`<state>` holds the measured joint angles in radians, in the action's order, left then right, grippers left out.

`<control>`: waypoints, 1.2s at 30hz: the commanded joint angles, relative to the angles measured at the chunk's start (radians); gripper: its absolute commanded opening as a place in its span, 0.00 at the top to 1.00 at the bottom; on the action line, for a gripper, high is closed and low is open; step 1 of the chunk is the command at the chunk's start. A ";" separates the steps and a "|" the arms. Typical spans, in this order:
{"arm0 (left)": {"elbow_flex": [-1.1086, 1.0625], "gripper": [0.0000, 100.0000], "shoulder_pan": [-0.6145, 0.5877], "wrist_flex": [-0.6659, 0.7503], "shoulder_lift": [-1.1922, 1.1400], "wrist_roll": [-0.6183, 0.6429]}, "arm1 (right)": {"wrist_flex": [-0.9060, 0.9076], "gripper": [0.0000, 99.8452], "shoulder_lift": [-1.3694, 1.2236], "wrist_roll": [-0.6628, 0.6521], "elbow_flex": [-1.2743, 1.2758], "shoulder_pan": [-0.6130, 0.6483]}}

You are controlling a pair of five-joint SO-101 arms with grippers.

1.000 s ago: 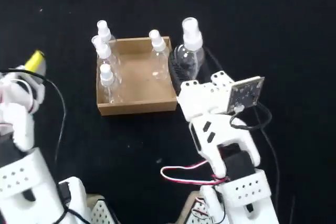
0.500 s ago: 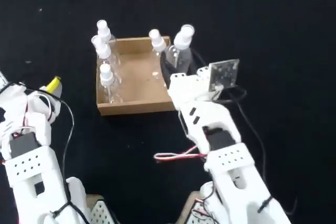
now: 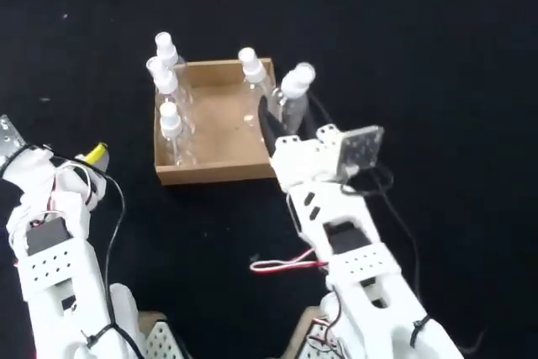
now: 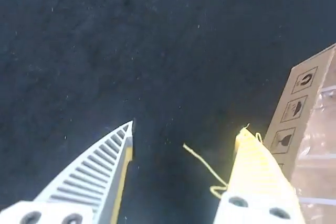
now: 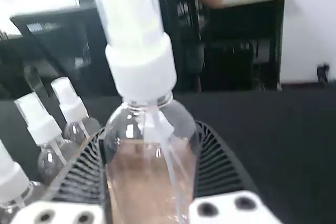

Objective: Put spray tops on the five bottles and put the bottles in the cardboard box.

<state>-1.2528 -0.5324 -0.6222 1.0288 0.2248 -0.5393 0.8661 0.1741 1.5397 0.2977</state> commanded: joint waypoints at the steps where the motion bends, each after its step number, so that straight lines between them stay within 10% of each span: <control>1: -0.053 0.80 -0.002 0.138 0.015 0.002 | -0.089 0.99 -0.002 0.005 0.002 -0.014; 23: -0.173 0.80 -0.001 0.334 0.015 0.003 | -0.109 0.99 -0.073 0.003 -0.035 0.034; 36: -0.183 0.80 -0.001 0.339 0.015 0.002 | -0.574 0.99 -0.610 0.002 -0.082 0.032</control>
<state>-1.4461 -0.5324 -0.3046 1.0288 0.2248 -1.0288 0.3199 0.1757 1.5182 0.3191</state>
